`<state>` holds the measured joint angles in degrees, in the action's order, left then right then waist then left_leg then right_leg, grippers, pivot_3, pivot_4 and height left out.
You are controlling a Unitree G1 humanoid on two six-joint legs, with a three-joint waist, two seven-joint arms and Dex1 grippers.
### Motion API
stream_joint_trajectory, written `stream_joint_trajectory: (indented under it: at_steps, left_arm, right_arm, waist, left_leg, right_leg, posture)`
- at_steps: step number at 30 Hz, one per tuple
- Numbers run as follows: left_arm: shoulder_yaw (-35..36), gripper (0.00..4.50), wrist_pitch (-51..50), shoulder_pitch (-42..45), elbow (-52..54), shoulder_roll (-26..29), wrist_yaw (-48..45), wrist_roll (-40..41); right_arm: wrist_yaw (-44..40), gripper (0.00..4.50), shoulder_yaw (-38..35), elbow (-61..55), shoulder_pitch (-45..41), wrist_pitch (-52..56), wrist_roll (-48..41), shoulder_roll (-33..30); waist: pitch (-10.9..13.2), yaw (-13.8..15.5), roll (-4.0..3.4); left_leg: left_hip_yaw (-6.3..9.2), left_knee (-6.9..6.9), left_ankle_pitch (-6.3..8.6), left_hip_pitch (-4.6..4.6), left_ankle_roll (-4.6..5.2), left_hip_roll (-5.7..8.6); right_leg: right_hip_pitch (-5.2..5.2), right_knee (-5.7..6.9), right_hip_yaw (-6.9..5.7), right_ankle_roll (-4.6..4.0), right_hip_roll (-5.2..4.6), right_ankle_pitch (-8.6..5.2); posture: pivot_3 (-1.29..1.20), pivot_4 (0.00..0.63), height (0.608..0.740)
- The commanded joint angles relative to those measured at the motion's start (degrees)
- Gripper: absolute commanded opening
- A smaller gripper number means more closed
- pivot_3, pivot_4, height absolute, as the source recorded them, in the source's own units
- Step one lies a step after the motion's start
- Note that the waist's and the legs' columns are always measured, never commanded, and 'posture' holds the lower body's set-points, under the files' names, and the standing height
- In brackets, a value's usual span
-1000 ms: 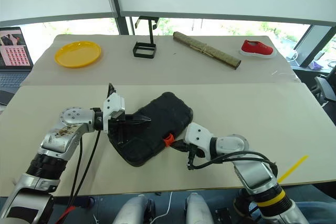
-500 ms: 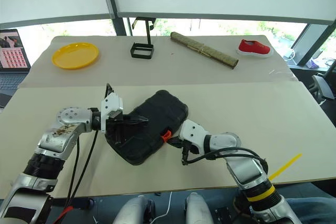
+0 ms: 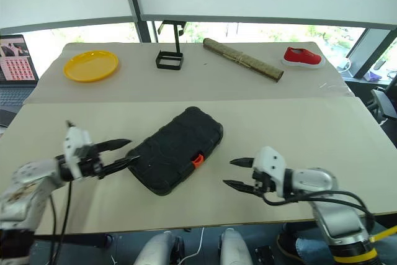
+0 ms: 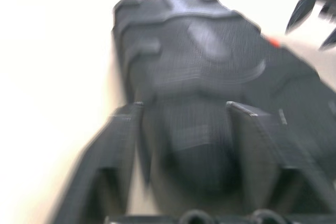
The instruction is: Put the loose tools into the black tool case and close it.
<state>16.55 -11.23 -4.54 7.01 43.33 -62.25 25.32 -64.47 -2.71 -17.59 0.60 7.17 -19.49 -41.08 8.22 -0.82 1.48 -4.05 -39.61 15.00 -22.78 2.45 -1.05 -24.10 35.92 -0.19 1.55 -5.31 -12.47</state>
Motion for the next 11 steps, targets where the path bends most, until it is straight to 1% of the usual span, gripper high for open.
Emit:
stream_joint_trajectory:
  at_steps: [1, 4, 5, 8, 11]
  left_arm:
    - [4.53, 4.50, 5.12, -7.71, -0.89, 0.29, 1.68, -3.54]
    - [7.17, 4.50, 8.26, -12.19, -1.63, -0.20, 2.84, -4.50]
    - [7.48, 4.50, 9.16, -12.76, -1.78, -0.43, 3.41, -4.84]
    - [7.75, 4.50, 11.30, -13.18, -1.40, -1.62, 5.23, -5.28]
    - [7.55, 4.50, 11.76, -12.88, -0.84, -2.60, 6.58, -4.78]
  right_arm:
    - [-3.95, 4.49, -4.83, 5.87, -1.27, -6.18, -3.57, -0.93]
    - [-5.18, 4.49, -6.05, 12.02, -3.60, -10.08, -3.29, -1.11]
    - [-5.65, 4.49, -5.82, 13.73, -4.16, -11.86, -2.51, -1.19]
    - [-5.75, 4.49, -5.64, 18.48, -6.25, -16.62, -0.94, -0.61]
    - [-5.33, 4.49, -5.32, 21.38, -7.44, -18.96, -0.34, -0.16]
  waist:
    - [0.07, 0.13, 0.03]
    - [0.21, 0.34, 0.25]
    - [0.22, 0.70, 0.25]
    - [0.23, 1.57, 0.23]
    - [0.23, 1.67, 0.24]
  left_leg:
    - [-0.03, 0.00, 0.00, -0.04, 0.00, 0.00]
    - [-0.03, -0.02, 0.00, -0.09, -0.01, -0.02]
    - [-0.03, -0.03, 0.00, -0.10, -0.01, -0.02]
    - [-0.02, -0.03, 0.00, -0.09, -0.01, 0.00]
    - [-0.02, -0.02, 0.00, -0.15, -0.01, 0.02]
  right_leg:
    - [-0.04, -0.01, 0.00, 0.00, -0.01, -0.01]
    - [-0.07, -0.04, -0.05, -0.08, -0.09, -0.06]
    - [-0.08, -0.05, -0.08, -0.36, -0.13, -0.22]
    - [-0.12, -0.09, -0.21, -0.44, -0.26, -0.27]
    - [-0.06, -0.10, -0.24, -0.43, -0.34, -0.26]
  posture:
    - [0.00, 0.150, 0.740]
    - [0.00, 0.150, 0.740]
    - [0.00, 0.150, 0.740]
    - [0.00, 0.150, 0.740]
    - [0.00, 0.150, 0.740]
